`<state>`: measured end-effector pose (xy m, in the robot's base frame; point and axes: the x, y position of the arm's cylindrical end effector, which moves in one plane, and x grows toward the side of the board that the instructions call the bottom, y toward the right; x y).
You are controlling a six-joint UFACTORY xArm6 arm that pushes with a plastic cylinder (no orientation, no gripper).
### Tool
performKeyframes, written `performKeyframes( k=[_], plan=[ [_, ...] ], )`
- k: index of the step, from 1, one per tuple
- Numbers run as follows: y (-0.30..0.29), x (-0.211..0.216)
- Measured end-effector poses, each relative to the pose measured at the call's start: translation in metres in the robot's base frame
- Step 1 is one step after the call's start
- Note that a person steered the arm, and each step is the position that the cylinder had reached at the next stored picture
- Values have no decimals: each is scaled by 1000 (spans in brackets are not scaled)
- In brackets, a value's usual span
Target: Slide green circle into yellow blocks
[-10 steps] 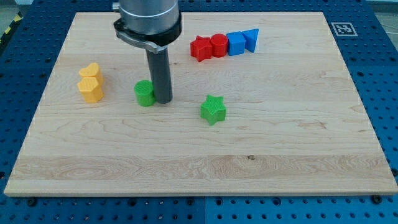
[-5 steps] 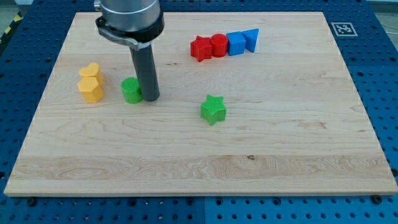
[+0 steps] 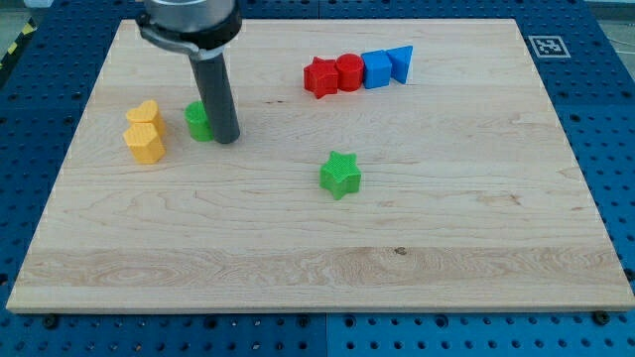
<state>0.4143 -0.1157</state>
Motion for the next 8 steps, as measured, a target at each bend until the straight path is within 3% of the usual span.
performKeyframes(
  k=[3, 8],
  plan=[
    [20, -32],
    [-20, -25]
  ],
)
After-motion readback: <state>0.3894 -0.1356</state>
